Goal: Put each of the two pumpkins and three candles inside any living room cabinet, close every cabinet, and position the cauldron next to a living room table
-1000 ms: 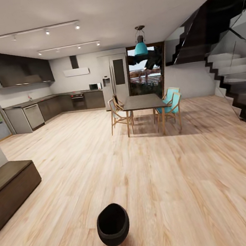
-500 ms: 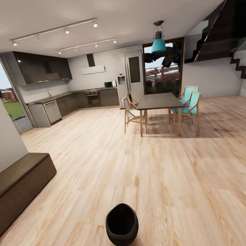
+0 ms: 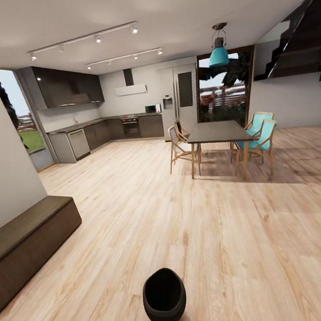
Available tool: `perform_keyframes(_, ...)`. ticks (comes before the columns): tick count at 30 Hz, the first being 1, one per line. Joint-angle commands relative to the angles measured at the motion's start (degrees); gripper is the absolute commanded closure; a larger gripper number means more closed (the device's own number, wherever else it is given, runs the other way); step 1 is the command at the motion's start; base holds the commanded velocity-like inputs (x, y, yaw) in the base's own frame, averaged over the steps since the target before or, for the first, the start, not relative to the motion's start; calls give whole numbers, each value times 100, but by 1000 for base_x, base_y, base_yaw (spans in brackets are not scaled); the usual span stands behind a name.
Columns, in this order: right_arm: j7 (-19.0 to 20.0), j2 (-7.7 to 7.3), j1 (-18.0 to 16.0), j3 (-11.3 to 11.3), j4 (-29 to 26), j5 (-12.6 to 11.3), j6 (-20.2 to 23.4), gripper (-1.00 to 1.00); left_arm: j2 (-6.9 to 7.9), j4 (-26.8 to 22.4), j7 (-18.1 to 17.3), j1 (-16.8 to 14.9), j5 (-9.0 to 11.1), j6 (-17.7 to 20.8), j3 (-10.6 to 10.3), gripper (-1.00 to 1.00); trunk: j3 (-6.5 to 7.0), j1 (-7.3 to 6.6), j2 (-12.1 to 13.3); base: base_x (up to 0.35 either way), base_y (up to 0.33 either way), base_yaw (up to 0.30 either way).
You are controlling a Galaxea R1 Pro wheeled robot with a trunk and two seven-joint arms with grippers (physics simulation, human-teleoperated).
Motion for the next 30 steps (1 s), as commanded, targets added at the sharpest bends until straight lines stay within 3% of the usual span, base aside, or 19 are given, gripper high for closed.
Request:
perform_keyframes(1, -3, -1, -2, -5, 4, 5, -13, -100, 1, 6, -1, -3, -7, -34, -6, -100, -4, 0, -2, 21, -6, 6)
perform_keyframes(22, -3, 5, -2, -15, -3, -36, -24, -100, 1, 6, -1, -3, -10, -97, -6, -100, -4, 0, -2, 161, 13, 2)
perform_keyframes(30, -3, 22, -2, -6, -4, -29, -23, -100, 1, 6, -1, -3, -11, -103, -6, -100, -4, 0, -2, 41, 6, 202)
